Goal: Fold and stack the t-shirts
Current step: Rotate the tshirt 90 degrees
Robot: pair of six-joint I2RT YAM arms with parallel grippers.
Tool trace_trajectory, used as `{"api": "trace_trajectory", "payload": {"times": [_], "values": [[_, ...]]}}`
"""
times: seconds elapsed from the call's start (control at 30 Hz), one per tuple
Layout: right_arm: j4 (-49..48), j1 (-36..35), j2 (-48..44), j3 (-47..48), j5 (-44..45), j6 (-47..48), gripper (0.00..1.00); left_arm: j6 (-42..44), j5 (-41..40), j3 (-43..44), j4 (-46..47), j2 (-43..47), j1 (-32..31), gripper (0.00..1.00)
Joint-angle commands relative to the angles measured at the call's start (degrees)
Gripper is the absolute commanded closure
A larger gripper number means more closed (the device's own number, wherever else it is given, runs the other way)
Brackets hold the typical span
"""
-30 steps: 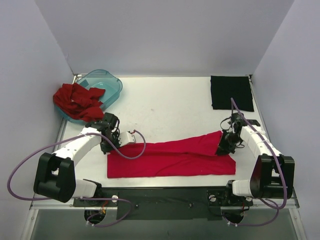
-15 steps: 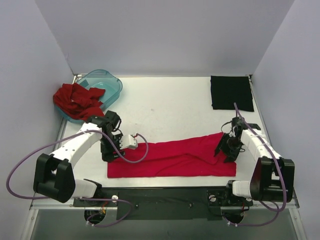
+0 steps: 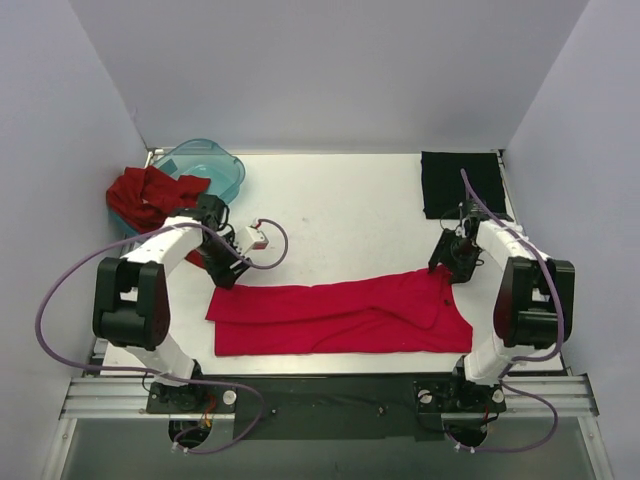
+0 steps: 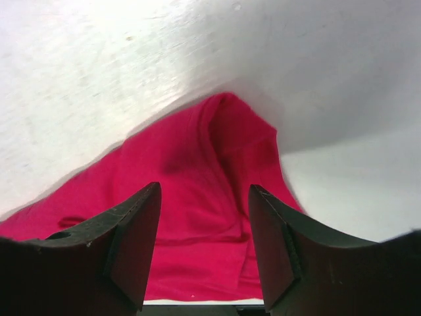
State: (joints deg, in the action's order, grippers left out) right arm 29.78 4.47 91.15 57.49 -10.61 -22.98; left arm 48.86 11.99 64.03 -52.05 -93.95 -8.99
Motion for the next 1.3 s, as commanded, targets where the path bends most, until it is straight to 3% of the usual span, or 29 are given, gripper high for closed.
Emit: {"api": "trace_trajectory", "payload": {"times": [0.0,0.03,0.2,0.27,0.37,0.43,0.47,0.67,0.87,0.9,0.97,1.03,1.07,1.2,1.27], "values": [[-1.73,0.89,4.11,1.92,-2.47,1.54,0.51,2.55,8.21,0.04,4.06,0.26,-0.32,0.29],[-2.00,0.89,5.08,2.09,-2.75,1.80,0.53,2.47,9.27,-0.13,4.06,0.17,-0.32,0.29],[-2.45,1.51,7.72,3.67,-2.48,2.50,0.92,2.90,9.46,-1.36,3.02,-3.42,-0.41,0.30],[-2.36,2.30,8.95,4.73,-2.92,2.59,0.98,4.48,10.77,-1.80,0.48,-4.30,-0.41,0.35],[-2.45,3.87,9.92,6.48,-3.63,2.50,1.00,5.28,13.50,-1.36,-3.84,-5.45,0.20,0.53],[-2.36,4.40,10.62,7.62,-3.36,2.50,1.00,3.97,13.15,-1.28,-3.93,-5.98,0.82,0.71],[-2.45,4.58,11.23,8.07,-3.36,2.68,1.00,2.13,12.80,-1.28,-3.41,-5.98,0.99,1.00],[-2.62,5.11,15.97,15.00,-5.03,3.82,1.00,-13.59,4.98,0.92,0.90,-5.72,5.74,1.00],[-2.71,4.24,19.58,19.93,-7.84,3.91,1.00,-13.00,6.38,-4.69,1.87,-0.01,5.22,1.00],[-2.36,3.88,19.76,20.46,-8.45,4.35,0.88,-12.74,6.55,-5.05,1.34,0.61,5.04,1.00],[-0.70,2.92,19.76,21.95,-6.63,5.05,0.69,-12.82,7.43,-5.41,0.81,1.75,4.60,0.88],[1.06,3.09,18.45,22.49,-4.95,3.83,0.58,-13.79,6.56,-5.14,0.64,2.63,4.77,0.67],[1.68,3.52,16.71,22.14,-4.34,3.39,0.55,-13.88,5.43,-4.36,0.46,2.89,5.12,0.64],[5.10,3.36,7.65,18.64,3.83,1.46,0.54,-13.18,3.22,-0.84,-3.05,4.56,5.83,0.57],[5.11,2.91,2.73,13.36,5.60,-0.48,0.61,-12.65,2.60,0.48,-3.32,6.05,5.83,0.57]]}}
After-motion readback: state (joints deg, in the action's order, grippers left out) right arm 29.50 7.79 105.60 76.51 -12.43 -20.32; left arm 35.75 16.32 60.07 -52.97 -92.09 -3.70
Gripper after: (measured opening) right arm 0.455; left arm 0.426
